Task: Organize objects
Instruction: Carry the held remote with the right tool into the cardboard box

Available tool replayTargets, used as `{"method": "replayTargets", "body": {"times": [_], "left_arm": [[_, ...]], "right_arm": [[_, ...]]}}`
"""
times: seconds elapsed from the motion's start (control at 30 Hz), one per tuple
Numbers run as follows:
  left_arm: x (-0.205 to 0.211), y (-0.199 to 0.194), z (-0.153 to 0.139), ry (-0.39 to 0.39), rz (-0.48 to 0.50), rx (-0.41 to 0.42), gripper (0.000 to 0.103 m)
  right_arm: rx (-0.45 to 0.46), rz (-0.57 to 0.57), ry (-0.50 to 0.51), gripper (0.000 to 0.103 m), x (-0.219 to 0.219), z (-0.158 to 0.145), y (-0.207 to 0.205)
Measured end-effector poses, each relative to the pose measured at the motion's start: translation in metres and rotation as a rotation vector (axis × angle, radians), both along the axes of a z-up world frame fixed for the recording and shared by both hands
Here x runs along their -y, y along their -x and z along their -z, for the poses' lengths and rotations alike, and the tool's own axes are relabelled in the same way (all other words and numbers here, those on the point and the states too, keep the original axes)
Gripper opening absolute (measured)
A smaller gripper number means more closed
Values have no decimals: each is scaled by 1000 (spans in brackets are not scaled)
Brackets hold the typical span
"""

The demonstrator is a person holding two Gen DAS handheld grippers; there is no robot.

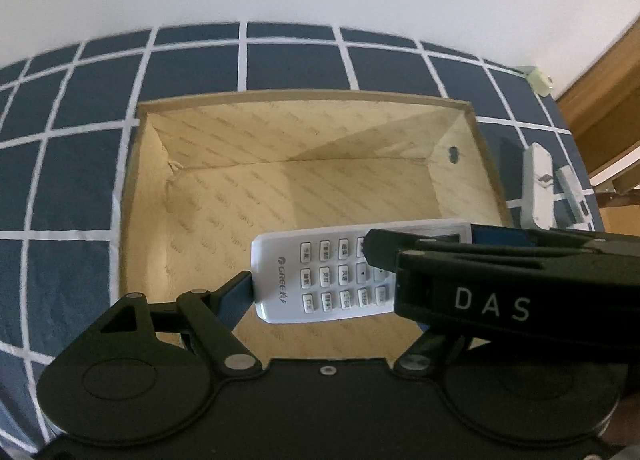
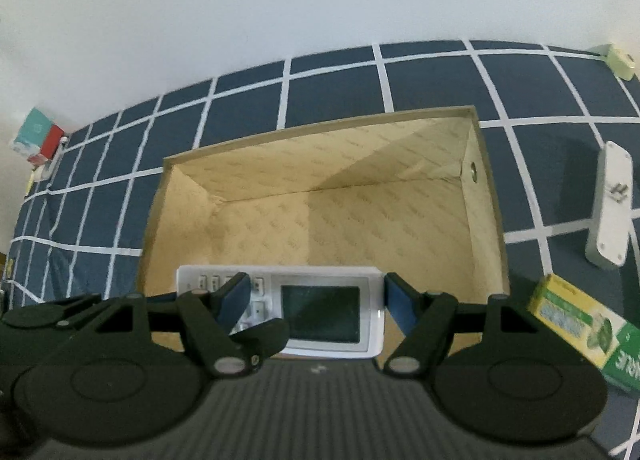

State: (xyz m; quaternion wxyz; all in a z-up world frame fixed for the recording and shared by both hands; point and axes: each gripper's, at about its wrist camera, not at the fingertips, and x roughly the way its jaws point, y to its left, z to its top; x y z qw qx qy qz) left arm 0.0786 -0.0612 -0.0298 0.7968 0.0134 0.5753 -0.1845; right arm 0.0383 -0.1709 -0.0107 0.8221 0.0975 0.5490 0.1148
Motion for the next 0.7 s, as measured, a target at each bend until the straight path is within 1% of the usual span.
{"method": "replayTargets", "body": {"times": [0.1, 0.37, 0.7], "left_arm": [[1, -16, 16, 9, -2, -31, 78], [8, -55, 50, 5, -2, -73, 78], [11, -96, 73, 0, -2, -83, 78]], "right_arm": [[-22, -2, 14, 72, -3, 14, -17], [-79, -2, 19, 72, -1, 50, -58], [-107, -11, 14, 72, -4, 84, -101]]}}
